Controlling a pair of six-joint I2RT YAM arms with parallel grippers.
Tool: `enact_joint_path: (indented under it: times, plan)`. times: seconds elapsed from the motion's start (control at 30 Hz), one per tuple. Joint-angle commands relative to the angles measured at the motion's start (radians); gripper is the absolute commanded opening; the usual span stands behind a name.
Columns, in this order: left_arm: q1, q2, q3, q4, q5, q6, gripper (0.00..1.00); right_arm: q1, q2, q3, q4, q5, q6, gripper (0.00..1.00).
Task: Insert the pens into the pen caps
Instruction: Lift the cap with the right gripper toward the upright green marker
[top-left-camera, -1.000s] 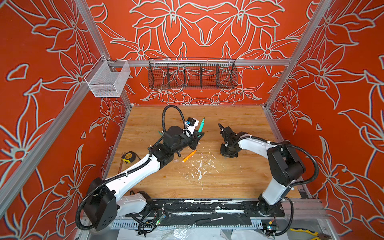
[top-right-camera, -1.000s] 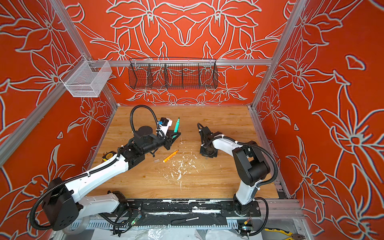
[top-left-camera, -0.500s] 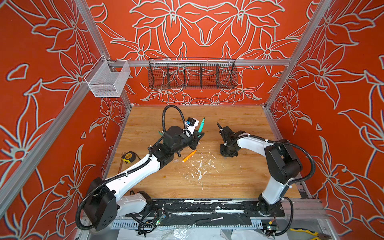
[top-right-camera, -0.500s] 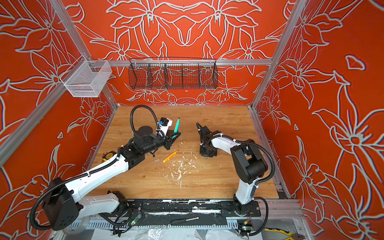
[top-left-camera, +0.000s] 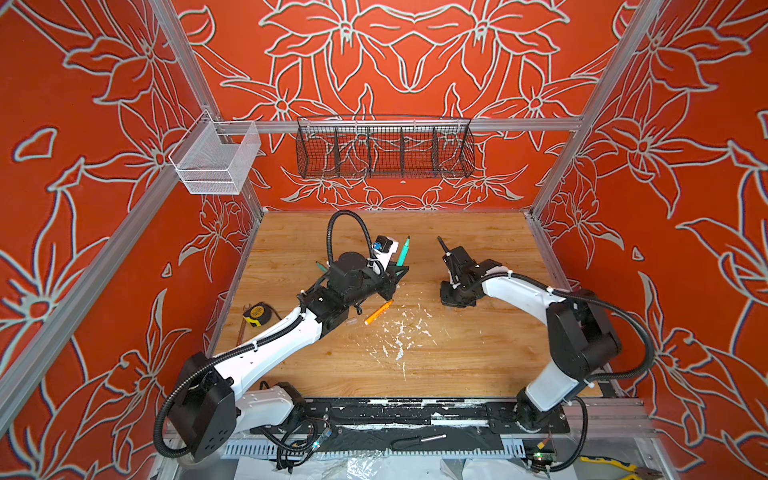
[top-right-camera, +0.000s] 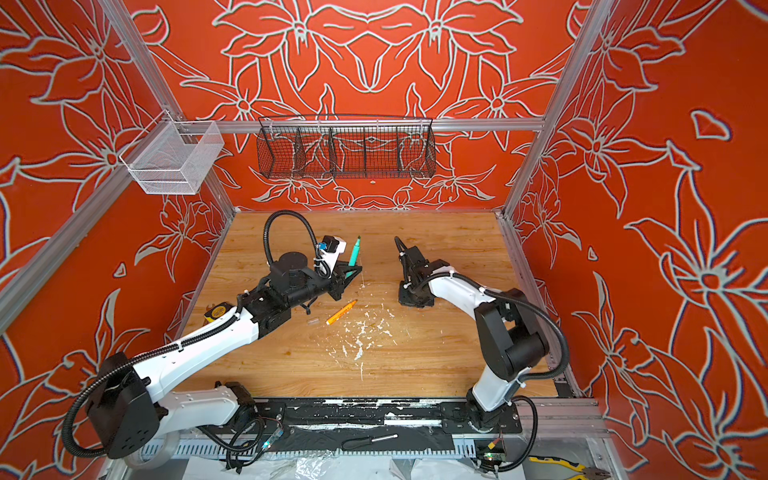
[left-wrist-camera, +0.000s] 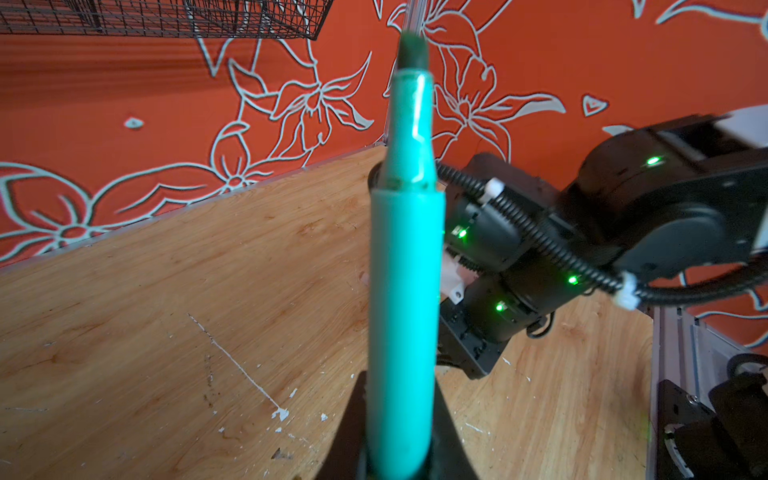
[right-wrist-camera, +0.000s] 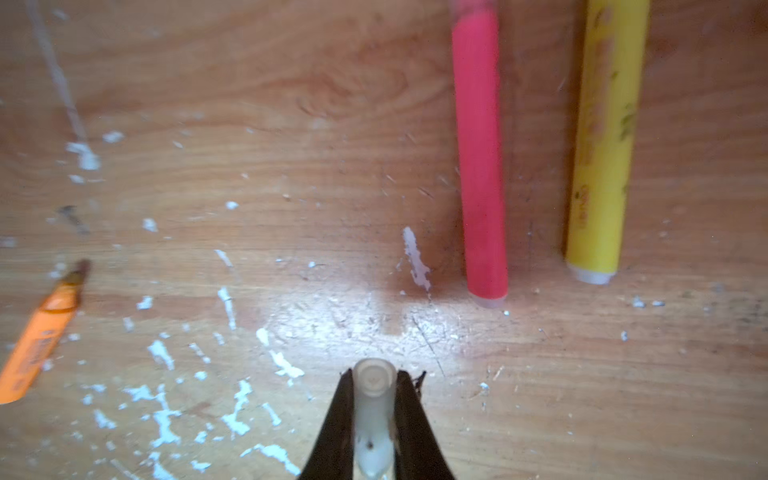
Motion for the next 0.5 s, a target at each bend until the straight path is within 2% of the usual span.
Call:
enact_joint_path:
  times: [0.0, 0.2, 0.47]
  plan:
    - [-0.005, 0.009, 0.03, 0.003, 0.009, -0.007, 0.0, 0.018, -0.083, 0.028, 0.049, -0.009, -0.01, 0.07]
    - [-0.005, 0.014, 0.026, 0.015, 0.013, -0.026, 0.0, 0.043, -0.201, 0.108, 0.15, -0.004, -0.018, 0.05]
    - [-0.005, 0.028, 0.029, 0.02, 0.034, -0.05, 0.0, 0.049, -0.269, 0.204, 0.3, -0.05, 0.016, 0.05]
